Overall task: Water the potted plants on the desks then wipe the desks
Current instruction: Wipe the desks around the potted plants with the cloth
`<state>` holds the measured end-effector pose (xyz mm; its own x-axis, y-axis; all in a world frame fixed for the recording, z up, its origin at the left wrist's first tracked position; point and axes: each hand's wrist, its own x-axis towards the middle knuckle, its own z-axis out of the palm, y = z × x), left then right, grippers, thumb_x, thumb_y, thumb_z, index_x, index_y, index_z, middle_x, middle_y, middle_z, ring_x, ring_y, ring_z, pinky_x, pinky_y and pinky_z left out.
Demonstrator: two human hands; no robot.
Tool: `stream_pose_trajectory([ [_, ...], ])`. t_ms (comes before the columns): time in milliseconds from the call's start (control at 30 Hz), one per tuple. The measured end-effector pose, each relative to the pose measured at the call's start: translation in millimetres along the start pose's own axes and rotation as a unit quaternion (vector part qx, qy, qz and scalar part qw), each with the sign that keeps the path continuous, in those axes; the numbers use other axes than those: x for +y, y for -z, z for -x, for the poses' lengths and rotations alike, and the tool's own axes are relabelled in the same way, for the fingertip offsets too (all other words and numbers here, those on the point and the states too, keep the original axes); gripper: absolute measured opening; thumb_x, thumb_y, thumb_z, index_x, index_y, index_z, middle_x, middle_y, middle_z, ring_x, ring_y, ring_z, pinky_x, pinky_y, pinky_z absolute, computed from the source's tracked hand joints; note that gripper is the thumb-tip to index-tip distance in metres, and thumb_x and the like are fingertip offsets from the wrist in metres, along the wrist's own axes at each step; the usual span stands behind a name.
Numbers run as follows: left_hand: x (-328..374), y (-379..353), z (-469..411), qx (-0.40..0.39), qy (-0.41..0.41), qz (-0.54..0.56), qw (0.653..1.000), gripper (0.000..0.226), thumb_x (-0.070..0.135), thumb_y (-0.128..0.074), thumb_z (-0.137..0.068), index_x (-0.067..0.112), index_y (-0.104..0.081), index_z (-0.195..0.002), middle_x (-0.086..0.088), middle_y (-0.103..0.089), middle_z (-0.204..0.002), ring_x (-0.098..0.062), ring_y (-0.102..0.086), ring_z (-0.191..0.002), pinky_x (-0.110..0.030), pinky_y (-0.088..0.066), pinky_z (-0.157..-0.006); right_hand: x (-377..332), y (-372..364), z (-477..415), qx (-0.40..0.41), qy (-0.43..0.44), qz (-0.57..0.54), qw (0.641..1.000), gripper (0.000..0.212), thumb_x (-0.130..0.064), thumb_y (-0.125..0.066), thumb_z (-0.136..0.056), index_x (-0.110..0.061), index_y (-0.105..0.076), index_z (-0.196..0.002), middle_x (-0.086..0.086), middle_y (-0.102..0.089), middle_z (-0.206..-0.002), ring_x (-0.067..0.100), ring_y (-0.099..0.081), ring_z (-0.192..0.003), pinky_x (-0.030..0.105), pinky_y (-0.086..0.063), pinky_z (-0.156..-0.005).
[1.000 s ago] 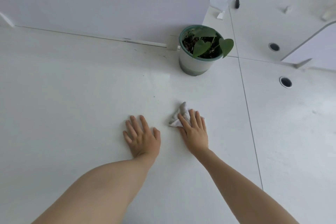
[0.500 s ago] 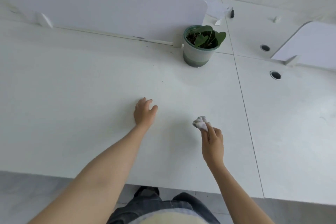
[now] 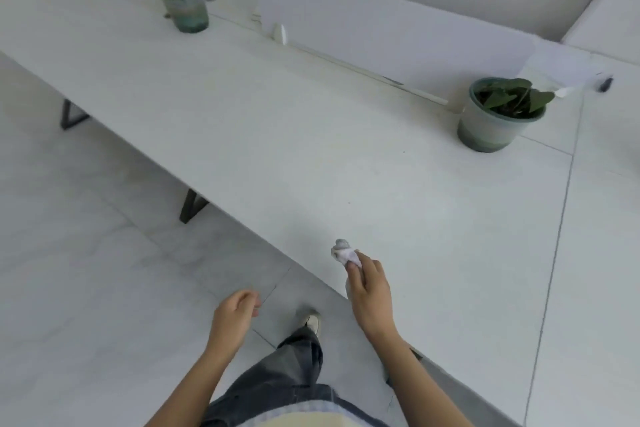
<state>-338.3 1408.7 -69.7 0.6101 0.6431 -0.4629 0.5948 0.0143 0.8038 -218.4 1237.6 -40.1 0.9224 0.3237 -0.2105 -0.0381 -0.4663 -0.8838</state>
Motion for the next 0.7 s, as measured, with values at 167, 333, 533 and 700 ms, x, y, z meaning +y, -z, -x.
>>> stream_pose_trajectory([
  [167, -31.8, 33.2, 37.2, 0.053, 0.039, -0.013, 0.998, 0.018, 0.013, -0.046, -0.094, 0.013, -0.06, -0.083, -0.003, -0.063, -0.082, -0.016, -0.058, -0.076, -0.017, -0.04, -0.064, -1.4, -40.4, 36.8, -0.105, 0.022, 0.023, 0.994, 0.026, -0.028, -0.037, -0.097, -0.021, -0.055, -0.114, 0.003, -0.053, -0.102, 0.009, -0.048, -0.083, 0.009, -0.034, -0.065],
  [333, -39.9, 49.2, 51.2, 0.072, 0.055, 0.005, 0.996, 0.018, 0.014, -0.045, -0.094, 0.013, -0.059, -0.083, -0.002, -0.062, -0.082, -0.017, -0.057, -0.076, -0.017, -0.04, -0.064, -2.6, -51.4, 47.2, -0.12, 0.025, 0.047, 0.991, 0.028, -0.026, -0.037, -0.097, -0.015, -0.057, -0.114, 0.005, -0.054, -0.101, 0.004, -0.049, -0.074, 0.009, -0.034, -0.061],
  [533, -36.3, 81.0, 51.4, 0.052, 0.017, 0.009, 0.998, 0.021, 0.015, -0.044, -0.095, 0.018, -0.059, -0.081, 0.003, -0.063, -0.082, -0.01, -0.058, -0.077, -0.013, -0.039, -0.064, -20.6, -80.8, 50.1, -0.085, 0.019, 0.053, 0.995, 0.028, -0.026, -0.038, -0.096, -0.008, -0.059, -0.102, 0.004, -0.053, -0.095, 0.005, -0.048, -0.07, 0.023, -0.036, -0.06],
  [700, -65.8, 150.4, 48.5, 0.085, 0.026, 0.025, 0.996, 0.018, 0.014, -0.044, -0.095, 0.013, -0.062, -0.089, 0.001, -0.064, -0.084, -0.015, -0.059, -0.077, -0.014, -0.04, -0.064, -46.6, -153.9, 65.4, -0.11, 0.047, 0.072, 0.99, 0.029, -0.026, -0.039, -0.096, -0.011, -0.06, -0.109, 0.01, -0.057, -0.103, 0.004, -0.048, -0.073, 0.015, -0.035, -0.06],
])
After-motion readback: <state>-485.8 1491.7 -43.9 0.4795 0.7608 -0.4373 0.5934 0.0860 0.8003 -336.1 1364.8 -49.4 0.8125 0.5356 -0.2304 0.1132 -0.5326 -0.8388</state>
